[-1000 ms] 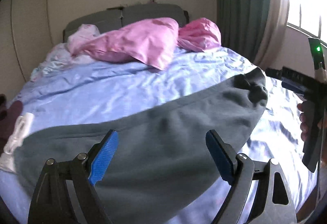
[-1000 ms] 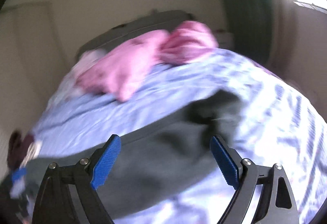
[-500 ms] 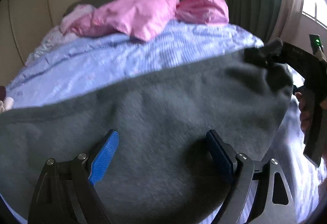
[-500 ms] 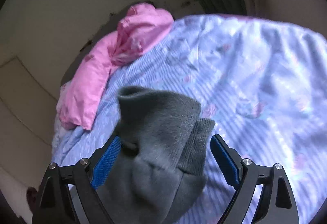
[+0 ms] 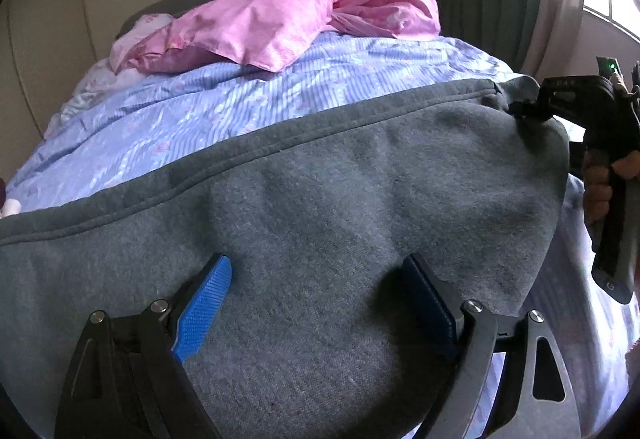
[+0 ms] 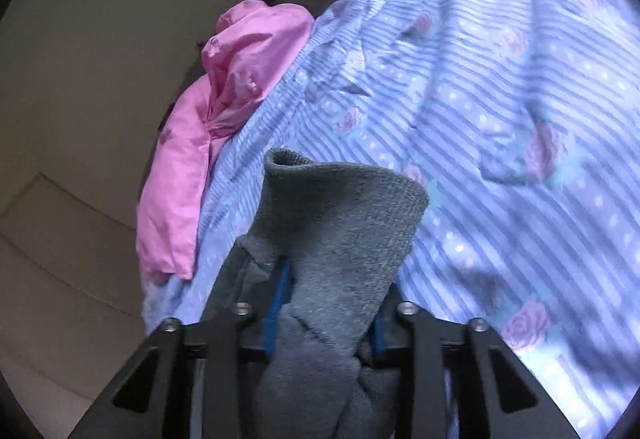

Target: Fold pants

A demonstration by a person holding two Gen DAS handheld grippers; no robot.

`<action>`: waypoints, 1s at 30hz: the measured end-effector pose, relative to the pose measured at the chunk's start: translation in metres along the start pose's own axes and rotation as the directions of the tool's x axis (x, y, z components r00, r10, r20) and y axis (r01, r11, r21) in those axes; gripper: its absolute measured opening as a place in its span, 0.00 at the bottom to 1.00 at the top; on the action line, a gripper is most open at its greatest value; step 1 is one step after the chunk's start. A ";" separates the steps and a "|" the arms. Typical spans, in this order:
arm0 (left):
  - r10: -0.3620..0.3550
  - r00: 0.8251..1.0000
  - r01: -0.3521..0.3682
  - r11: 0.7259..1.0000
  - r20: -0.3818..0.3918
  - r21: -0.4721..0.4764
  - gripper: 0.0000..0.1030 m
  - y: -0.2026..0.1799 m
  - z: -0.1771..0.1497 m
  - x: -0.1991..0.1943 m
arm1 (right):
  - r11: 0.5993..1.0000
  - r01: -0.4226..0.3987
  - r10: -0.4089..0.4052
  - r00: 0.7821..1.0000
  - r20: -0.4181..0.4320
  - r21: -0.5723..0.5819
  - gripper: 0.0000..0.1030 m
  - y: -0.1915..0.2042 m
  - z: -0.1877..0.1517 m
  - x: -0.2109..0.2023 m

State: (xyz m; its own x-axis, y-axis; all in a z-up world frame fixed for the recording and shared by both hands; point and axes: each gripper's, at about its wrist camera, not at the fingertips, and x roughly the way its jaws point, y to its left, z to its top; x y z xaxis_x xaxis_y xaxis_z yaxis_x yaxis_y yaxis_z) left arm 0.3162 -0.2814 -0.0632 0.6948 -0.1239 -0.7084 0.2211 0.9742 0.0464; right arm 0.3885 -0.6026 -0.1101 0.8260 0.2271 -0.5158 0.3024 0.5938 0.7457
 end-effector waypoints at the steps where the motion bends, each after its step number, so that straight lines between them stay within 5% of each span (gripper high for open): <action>1: -0.018 1.000 0.018 1.000 -0.005 -0.009 0.81 0.003 0.003 -0.002 | 1.000 0.005 -0.005 1.000 0.006 -0.011 0.27 0.002 0.000 -0.004; 6: -0.004 0.997 0.011 0.997 0.081 -0.076 0.77 0.033 0.015 -0.037 | 0.963 0.111 -0.090 0.992 0.093 -0.246 0.25 0.063 -0.003 -0.042; 15: -0.069 0.991 0.076 0.995 0.112 -0.065 0.50 0.103 0.026 -0.102 | 0.823 0.120 -0.009 0.980 0.200 -0.555 0.25 0.219 -0.038 -0.131; 18: -0.028 0.996 0.034 0.997 0.085 -0.075 0.37 0.138 0.027 -0.123 | 0.762 0.147 -0.007 0.976 0.219 -0.631 0.25 0.268 -0.066 -0.147; 22: 0.033 0.998 -0.026 0.993 0.061 -0.112 0.25 0.189 0.020 -0.146 | 0.629 0.222 -0.026 0.964 0.265 -0.745 0.25 0.329 -0.121 -0.157; 30: 0.111 0.994 -0.104 0.977 0.027 -0.188 0.17 0.295 -0.021 -0.184 | 0.472 0.199 -0.029 0.977 0.210 -0.859 0.25 0.399 -0.244 -0.139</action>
State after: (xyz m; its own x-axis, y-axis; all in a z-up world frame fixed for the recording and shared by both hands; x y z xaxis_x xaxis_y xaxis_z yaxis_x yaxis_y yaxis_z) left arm 0.2393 0.0327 0.0660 0.7331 -0.0205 -0.6799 0.0153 0.9998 -0.0136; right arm 0.2787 -0.2087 0.1565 0.8982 0.0425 -0.4376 -0.1019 0.9883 -0.1131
